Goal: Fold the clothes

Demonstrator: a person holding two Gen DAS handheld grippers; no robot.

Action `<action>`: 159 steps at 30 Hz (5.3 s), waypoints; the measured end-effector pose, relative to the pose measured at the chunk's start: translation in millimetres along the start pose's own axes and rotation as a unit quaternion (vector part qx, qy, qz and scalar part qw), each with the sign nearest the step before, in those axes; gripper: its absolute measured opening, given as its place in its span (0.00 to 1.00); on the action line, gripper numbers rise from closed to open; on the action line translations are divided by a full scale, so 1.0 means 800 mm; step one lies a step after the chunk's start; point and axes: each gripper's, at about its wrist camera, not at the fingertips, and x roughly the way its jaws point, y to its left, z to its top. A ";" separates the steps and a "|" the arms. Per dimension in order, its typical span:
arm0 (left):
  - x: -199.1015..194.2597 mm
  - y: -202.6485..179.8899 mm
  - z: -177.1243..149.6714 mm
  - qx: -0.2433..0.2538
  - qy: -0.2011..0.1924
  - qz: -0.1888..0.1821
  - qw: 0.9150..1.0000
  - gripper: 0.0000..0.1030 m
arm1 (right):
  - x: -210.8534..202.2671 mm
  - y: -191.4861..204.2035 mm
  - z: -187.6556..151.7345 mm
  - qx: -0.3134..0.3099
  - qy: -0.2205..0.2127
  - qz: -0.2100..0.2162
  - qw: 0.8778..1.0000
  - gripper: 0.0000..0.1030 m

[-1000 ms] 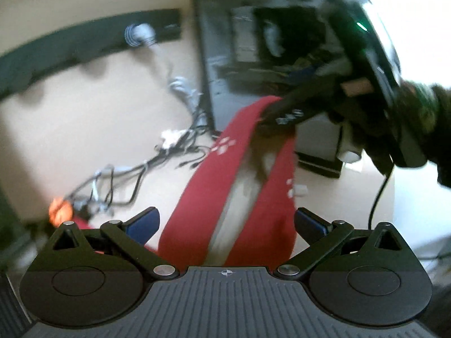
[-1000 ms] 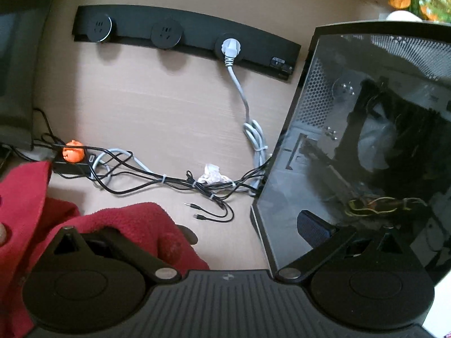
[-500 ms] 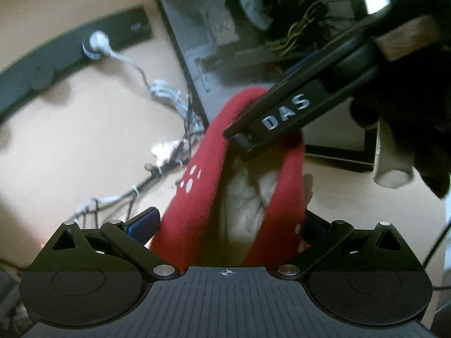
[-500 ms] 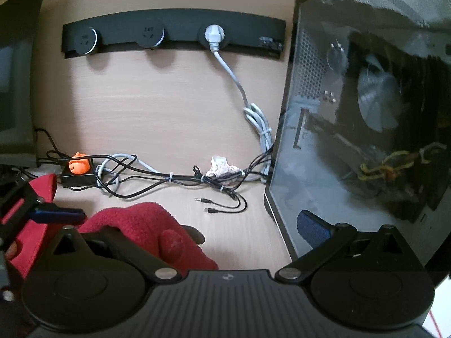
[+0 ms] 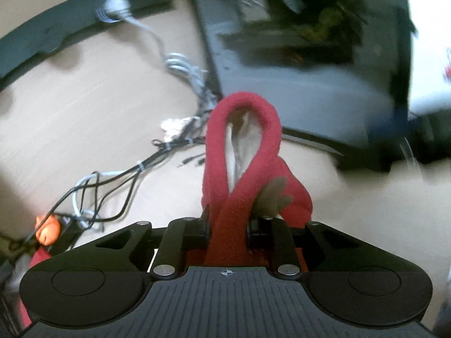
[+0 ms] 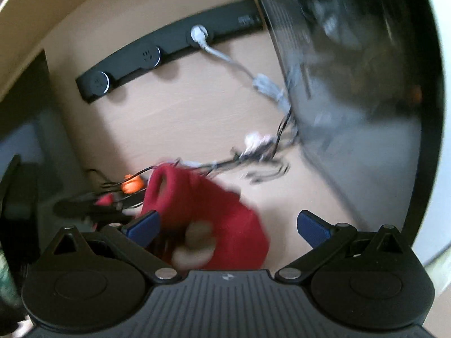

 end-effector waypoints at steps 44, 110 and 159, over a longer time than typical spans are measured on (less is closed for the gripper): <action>0.115 0.135 -0.011 -0.206 0.126 -0.107 0.964 0.81 | 0.081 -0.050 -0.053 0.114 0.066 -0.019 0.991 1.00; -0.158 0.251 -0.219 -0.470 -0.004 0.003 0.883 0.91 | 0.128 0.153 -0.077 -0.112 0.184 0.228 0.950 0.99; -0.102 0.309 -0.202 -0.377 0.109 0.169 0.904 0.95 | 0.276 0.241 -0.050 -0.268 0.151 0.105 0.946 1.00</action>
